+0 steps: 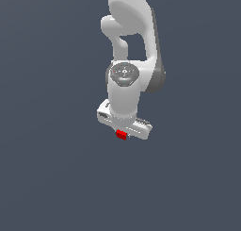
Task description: Pick up the red cube and move it to a goal position.
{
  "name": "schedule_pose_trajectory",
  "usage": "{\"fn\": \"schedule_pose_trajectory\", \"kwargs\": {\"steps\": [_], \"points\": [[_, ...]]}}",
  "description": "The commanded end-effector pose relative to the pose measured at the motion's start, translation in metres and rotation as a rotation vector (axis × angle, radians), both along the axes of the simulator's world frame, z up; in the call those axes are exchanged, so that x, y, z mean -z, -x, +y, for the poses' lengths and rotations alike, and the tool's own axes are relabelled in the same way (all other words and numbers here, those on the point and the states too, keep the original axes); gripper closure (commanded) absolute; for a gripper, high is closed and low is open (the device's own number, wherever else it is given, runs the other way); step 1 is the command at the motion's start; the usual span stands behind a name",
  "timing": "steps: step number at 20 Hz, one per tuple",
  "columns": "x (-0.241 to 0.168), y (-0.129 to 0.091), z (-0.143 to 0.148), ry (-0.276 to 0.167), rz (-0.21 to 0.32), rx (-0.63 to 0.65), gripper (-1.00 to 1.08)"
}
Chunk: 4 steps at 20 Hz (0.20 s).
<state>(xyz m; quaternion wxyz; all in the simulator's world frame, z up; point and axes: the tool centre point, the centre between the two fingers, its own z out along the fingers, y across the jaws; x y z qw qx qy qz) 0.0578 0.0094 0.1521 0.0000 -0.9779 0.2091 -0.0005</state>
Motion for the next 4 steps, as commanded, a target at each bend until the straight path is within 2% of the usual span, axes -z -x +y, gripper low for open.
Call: {"fn": "schedule_pose_trajectory", "kwargs": {"steps": [1, 4], "points": [[-0.0066, -0.0021, -0.0014, 0.0, 0.001, 0.0, 1.08], [-0.0089, -0.003, -0.002, 0.0, 0.001, 0.0, 1.08]]}}
